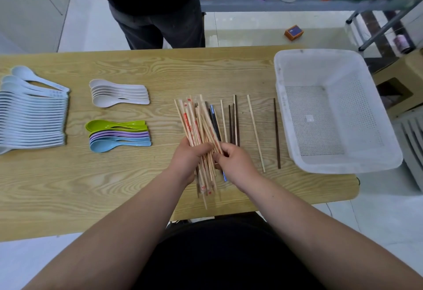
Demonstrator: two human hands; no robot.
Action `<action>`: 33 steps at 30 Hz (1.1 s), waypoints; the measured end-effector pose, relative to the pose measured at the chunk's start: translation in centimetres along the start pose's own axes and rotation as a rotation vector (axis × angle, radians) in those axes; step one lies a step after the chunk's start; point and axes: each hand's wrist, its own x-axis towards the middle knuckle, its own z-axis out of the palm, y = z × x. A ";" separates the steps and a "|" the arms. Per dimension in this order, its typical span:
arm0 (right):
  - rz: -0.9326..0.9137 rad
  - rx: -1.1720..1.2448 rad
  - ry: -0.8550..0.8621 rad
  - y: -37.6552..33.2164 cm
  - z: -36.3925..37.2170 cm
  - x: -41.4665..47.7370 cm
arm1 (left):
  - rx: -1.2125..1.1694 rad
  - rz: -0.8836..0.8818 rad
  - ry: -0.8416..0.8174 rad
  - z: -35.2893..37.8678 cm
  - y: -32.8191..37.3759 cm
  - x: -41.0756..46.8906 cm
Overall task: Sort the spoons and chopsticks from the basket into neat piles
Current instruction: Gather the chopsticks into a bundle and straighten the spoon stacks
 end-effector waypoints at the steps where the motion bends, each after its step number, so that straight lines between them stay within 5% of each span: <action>1: -0.010 0.015 -0.001 0.1 0.1 0.0 | -0.002 0.004 -0.004 -0.1 0.0 0.0; 12: 0.012 0.088 0.135 0.7 0.8 1.0 | 0.003 0.015 -0.006 -0.7 -0.3 0.7; 27: -0.109 -0.034 -0.061 1.3 1.2 2.4 | -0.082 -0.029 0.069 -2.2 -1.5 1.9; 33: -0.017 -0.369 0.198 2.9 -1.5 6.8 | -0.041 -0.049 0.146 -3.5 -2.0 2.4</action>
